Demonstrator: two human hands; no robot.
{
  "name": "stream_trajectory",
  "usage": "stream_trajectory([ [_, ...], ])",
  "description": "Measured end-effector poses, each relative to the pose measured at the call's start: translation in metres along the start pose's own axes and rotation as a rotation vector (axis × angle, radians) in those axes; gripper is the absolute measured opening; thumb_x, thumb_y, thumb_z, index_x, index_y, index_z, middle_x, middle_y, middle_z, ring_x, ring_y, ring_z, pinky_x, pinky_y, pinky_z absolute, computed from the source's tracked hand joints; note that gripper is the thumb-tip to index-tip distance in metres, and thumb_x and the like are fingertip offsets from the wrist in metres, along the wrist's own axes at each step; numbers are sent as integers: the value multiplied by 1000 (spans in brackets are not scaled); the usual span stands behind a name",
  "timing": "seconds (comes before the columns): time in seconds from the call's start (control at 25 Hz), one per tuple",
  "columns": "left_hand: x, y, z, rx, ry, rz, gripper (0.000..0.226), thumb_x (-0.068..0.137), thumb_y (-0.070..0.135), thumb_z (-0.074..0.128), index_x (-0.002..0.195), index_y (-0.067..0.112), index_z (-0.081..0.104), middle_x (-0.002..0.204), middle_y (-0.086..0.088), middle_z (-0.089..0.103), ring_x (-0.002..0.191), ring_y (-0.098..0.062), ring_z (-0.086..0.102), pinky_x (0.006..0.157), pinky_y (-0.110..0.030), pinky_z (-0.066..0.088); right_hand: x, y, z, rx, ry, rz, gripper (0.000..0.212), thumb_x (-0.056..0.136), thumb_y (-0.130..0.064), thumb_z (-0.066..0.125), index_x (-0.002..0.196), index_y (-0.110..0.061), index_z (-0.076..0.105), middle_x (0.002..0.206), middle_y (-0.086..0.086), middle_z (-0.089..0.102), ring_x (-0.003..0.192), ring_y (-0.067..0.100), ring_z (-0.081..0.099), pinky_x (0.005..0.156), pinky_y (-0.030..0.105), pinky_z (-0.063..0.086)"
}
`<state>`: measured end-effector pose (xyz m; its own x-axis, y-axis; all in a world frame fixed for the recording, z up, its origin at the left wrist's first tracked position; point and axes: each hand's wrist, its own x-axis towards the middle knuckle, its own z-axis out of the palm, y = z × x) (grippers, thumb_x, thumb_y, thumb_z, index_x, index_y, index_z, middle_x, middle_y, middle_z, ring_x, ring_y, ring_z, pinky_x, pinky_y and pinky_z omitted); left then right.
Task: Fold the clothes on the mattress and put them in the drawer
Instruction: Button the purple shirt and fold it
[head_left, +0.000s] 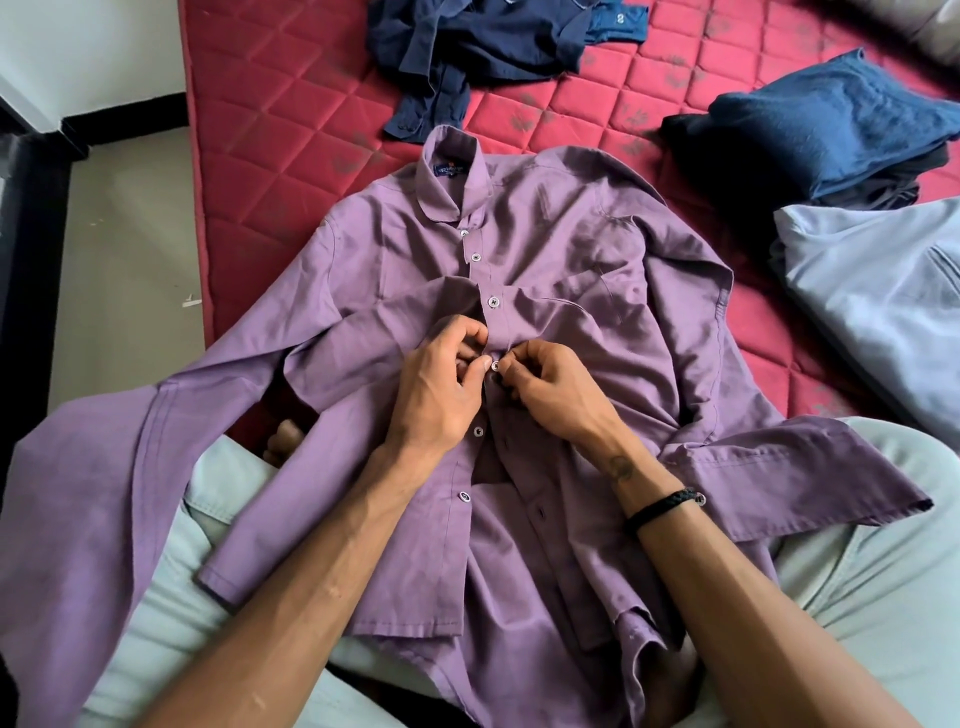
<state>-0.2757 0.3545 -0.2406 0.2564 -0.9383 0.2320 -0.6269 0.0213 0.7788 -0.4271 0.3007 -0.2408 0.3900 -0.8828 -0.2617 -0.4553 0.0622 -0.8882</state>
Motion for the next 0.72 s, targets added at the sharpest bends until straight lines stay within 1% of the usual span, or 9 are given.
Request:
stream_trajectory([
  [0.12, -3, 3, -3, 78, -42, 167, 18, 93, 5, 67, 108, 14, 64, 99, 4, 68, 81, -8, 65, 77, -23, 53, -8, -7, -2, 249, -73, 126, 21, 104, -17, 58, 86, -9, 67, 73, 1, 65, 60, 9, 53, 55, 22, 43],
  [0.16, -3, 5, -5, 83, -42, 179, 18, 93, 8, 69, 109, 15, 64, 98, 4, 68, 79, -9, 65, 77, -26, 54, -11, -9, -3, 301, -59, 151, 20, 103, -17, 60, 86, -9, 68, 75, 3, 67, 61, 10, 55, 57, 24, 46],
  [0.2, -3, 9, -10, 80, -23, 158, 20, 92, 12, 73, 110, 17, 65, 94, 5, 67, 72, -8, 63, 72, -26, 55, -13, -11, -5, 269, -6, 134, 19, 101, -19, 62, 86, -9, 69, 76, 3, 69, 61, 11, 57, 59, 27, 48],
  [0.24, -3, 12, -16, 76, 15, 118, 21, 90, 17, 76, 108, 19, 66, 87, 7, 66, 65, -7, 61, 67, -23, 53, -15, -12, -8, 146, 72, 78, 17, 98, -23, 66, 87, -11, 71, 76, 1, 71, 61, 9, 59, 61, 29, 50],
  [0.32, -7, 15, -30, 78, 79, 59, 14, 88, 24, 80, 97, 20, 70, 71, 11, 62, 57, -5, 58, 61, -17, 49, -28, -20, -13, -148, 158, -88, 12, 89, -30, 75, 89, -19, 71, 72, -8, 69, 59, 2, 58, 64, 26, 49],
  [0.4, -24, 14, -38, 94, -14, 47, 10, 87, 25, 82, 86, 21, 73, 61, 12, 61, 54, -1, 57, 58, -14, 46, -54, -27, -9, -327, 125, -173, 21, 78, -37, 84, 87, -26, 68, 70, -12, 66, 62, 0, 59, 64, 25, 50],
  [0.52, -55, 7, -36, 264, -270, 44, 8, 85, 19, 81, 89, 23, 76, 76, 6, 69, 67, -8, 60, 69, -30, 52, -86, -21, 12, -591, -4, -89, 36, 72, -49, 81, 91, -27, 60, 88, -8, 66, 85, 20, 67, 70, 37, 55],
  [0.6, -58, 1, -30, 331, -318, 1, 15, 84, 15, 79, 94, 25, 74, 80, 7, 64, 71, -13, 57, 74, -36, 53, -86, -14, 21, -761, -30, -57, 38, 80, -47, 76, 102, -24, 55, 104, 2, 62, 98, 33, 65, 73, 42, 53],
  [0.72, -54, 3, -28, 333, -356, -47, 16, 81, 15, 80, 90, 26, 72, 78, 9, 58, 70, -13, 56, 72, -39, 54, -81, -15, 24, -799, 16, -80, 26, 89, -32, 63, 108, -15, 56, 111, 10, 61, 103, 39, 64, 68, 40, 44],
])
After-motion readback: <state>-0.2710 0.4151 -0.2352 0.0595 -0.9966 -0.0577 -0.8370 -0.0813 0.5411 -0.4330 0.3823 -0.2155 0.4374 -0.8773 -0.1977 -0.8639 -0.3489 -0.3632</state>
